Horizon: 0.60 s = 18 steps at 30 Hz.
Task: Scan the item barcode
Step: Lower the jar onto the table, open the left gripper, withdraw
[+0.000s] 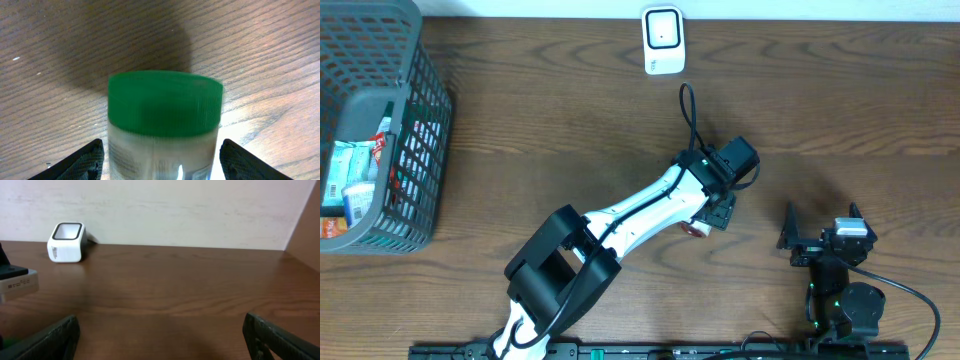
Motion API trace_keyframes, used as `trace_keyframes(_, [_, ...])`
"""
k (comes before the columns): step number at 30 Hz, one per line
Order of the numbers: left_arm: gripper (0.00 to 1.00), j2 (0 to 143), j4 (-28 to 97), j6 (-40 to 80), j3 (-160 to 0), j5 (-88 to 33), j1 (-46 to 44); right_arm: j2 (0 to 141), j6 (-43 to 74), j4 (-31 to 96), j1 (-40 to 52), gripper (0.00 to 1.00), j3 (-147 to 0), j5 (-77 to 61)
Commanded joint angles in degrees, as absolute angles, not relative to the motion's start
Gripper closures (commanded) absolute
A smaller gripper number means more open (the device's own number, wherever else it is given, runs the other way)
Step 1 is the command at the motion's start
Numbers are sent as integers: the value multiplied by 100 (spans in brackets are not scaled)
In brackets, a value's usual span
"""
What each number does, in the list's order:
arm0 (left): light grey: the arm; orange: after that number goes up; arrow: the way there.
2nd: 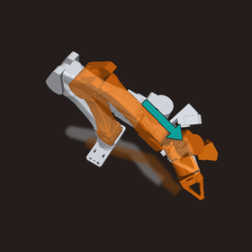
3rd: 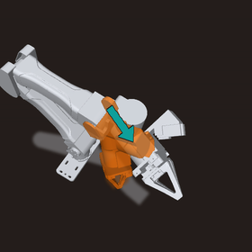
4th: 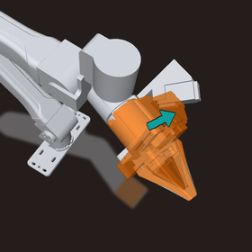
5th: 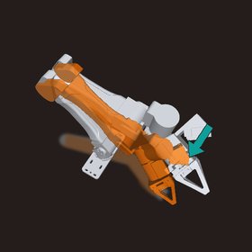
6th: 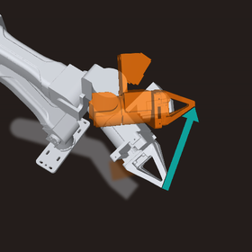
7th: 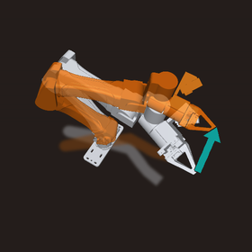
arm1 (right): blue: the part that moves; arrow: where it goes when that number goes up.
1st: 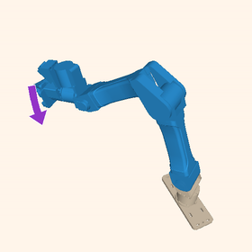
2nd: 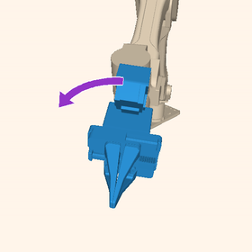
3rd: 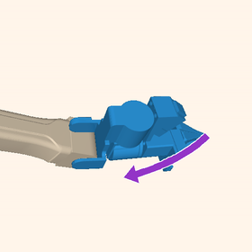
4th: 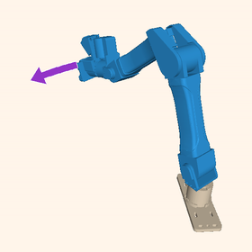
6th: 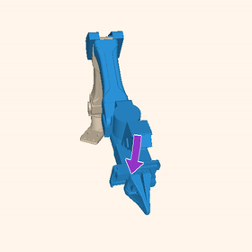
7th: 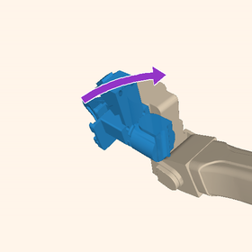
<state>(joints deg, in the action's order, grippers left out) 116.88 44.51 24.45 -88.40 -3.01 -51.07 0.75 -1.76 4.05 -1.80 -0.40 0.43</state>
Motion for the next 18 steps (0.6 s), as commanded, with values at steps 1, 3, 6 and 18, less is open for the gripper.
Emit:
trace_keyframes(1, [27, 11688, 4447, 2499, -8648, -250, -5089, 78, -198, 427, -220, 1, -32, 56])
trace_keyframes(3, [27, 11688, 4449, 2497, -8600, -250, -5087, 78, -198, 427, -220, 1, -32, 56])
trace_keyframes(6, [27, 11686, 4445, 2495, -8593, -248, -5087, 78, -198, 427, -220, 1, -32, 56])
trace_keyframes(18, [21, 11524, 4508, 2451, -8735, -204, -5081, 78, -198, 427, -220, 1, -32, 56])
